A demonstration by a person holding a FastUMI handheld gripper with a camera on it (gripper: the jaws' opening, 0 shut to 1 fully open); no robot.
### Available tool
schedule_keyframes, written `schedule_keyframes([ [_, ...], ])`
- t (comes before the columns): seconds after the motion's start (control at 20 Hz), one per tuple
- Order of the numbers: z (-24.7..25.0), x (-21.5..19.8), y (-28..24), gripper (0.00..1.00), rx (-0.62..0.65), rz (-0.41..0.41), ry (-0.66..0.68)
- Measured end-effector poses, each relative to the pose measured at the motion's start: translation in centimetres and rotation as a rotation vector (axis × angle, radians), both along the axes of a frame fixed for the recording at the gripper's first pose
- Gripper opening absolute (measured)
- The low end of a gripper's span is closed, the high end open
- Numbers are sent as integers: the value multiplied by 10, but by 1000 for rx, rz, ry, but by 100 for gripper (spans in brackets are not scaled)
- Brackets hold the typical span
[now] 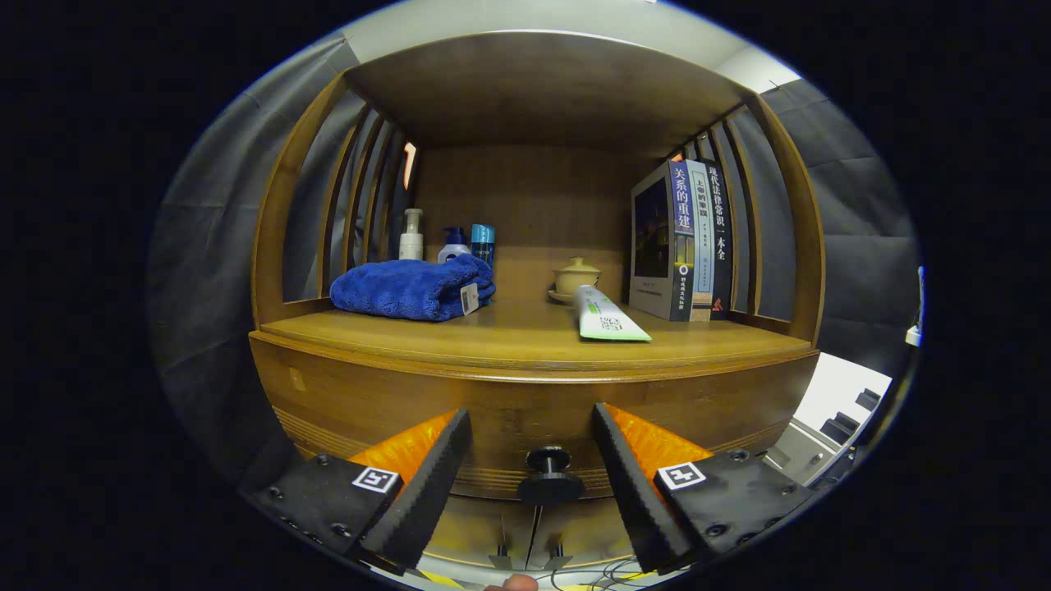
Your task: Pull open the drawer, take out the items inside it, and place them on the countertop above the cabinet.
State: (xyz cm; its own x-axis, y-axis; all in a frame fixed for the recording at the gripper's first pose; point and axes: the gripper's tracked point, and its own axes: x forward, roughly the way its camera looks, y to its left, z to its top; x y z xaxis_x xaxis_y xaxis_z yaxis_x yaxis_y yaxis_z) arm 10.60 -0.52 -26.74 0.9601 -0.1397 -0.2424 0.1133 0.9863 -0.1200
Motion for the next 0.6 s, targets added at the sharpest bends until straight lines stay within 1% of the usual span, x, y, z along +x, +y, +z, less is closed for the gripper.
schedule_keyframes([
  [0.25, 39, -20, 11, 99, -13, 12, -40],
  [0.45, 78, -53, 20, 98, -37, 25, -69],
  [0.6, 107, -77, 28, 98, -54, 53, -97],
])
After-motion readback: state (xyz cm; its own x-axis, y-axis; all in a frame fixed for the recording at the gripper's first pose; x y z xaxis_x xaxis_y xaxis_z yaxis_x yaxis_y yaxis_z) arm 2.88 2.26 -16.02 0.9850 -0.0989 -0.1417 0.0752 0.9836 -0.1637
